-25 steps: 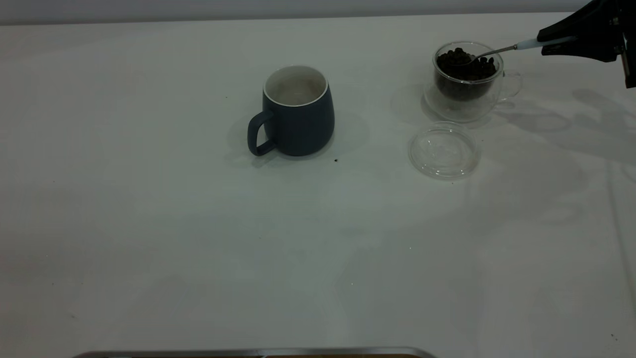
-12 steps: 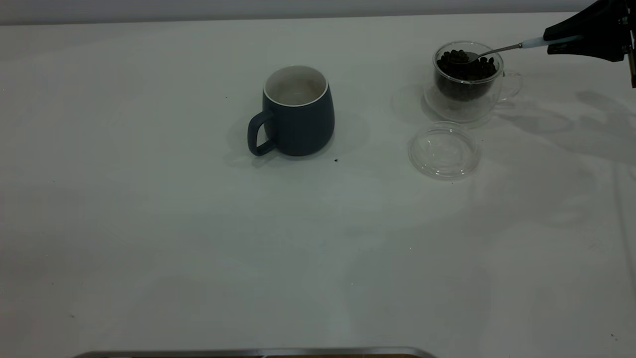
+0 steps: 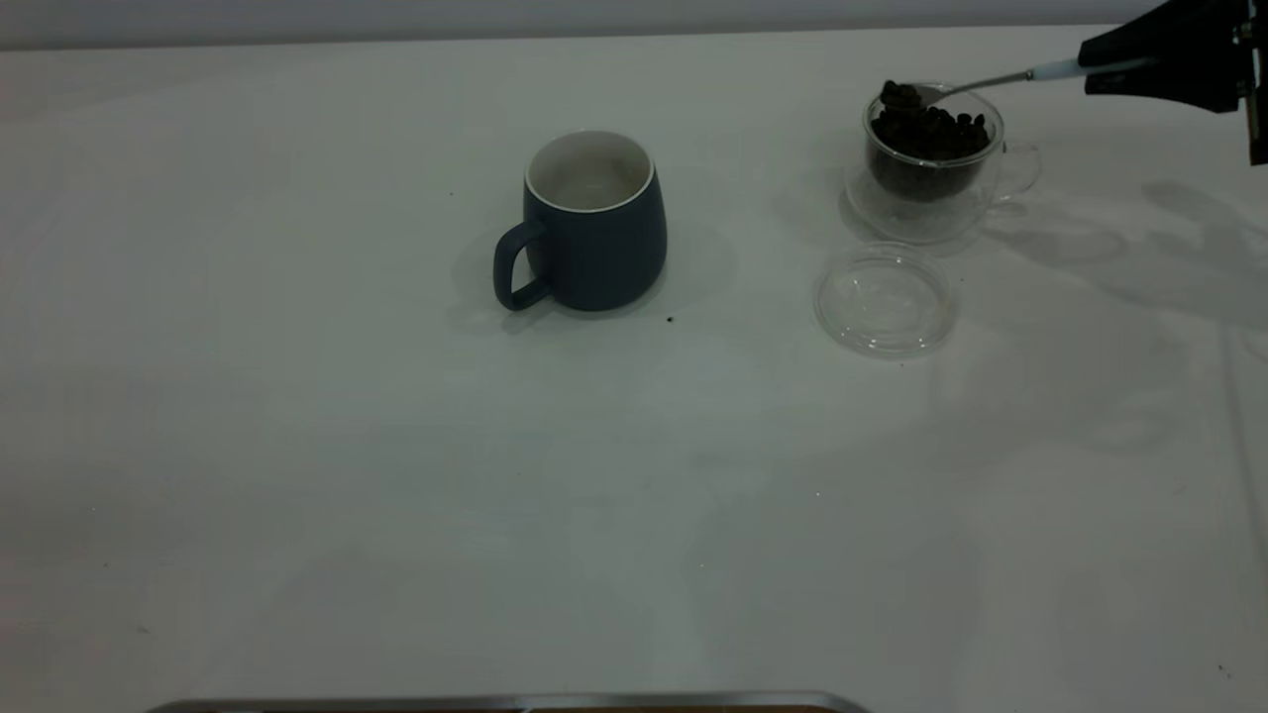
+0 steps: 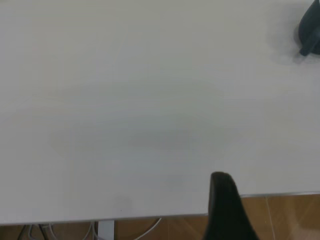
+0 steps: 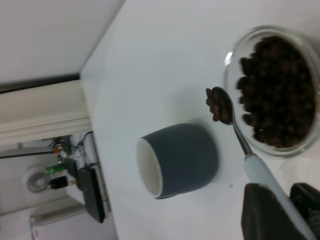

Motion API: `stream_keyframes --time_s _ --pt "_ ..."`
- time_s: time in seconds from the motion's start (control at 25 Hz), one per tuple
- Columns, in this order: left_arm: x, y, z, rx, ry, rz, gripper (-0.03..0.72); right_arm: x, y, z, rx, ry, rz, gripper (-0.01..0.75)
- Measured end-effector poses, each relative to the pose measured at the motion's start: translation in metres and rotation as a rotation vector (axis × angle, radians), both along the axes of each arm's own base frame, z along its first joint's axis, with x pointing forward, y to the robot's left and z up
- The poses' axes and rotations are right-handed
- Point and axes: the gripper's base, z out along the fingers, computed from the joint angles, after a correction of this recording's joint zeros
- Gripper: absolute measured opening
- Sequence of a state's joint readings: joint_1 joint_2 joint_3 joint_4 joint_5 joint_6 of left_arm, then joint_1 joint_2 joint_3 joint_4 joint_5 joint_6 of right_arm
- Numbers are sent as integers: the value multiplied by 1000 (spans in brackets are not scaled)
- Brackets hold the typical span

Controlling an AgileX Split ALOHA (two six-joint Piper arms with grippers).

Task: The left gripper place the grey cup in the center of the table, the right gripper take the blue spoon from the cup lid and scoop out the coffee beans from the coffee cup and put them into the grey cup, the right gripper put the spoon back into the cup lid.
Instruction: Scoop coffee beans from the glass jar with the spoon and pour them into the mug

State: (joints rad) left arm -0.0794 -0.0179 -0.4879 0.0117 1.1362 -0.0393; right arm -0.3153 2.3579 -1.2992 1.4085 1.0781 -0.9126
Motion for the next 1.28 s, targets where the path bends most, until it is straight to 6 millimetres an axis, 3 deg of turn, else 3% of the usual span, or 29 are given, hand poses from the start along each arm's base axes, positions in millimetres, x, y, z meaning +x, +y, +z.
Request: stream_keyframes --time_s 0.24,0.4,0.92,1.28 --pt "0 0 0 0 0 0 514 0 4 4 42 -14 15 112" --pt "0 0 0 -1 0 1 514 3 19 4 49 -24 43 112" --pt "0 0 0 -1 0 1 514 7 114 7 64 -64 194 112" --pt "0 0 0 -1 0 1 514 2 159 3 6 -90 256 112"
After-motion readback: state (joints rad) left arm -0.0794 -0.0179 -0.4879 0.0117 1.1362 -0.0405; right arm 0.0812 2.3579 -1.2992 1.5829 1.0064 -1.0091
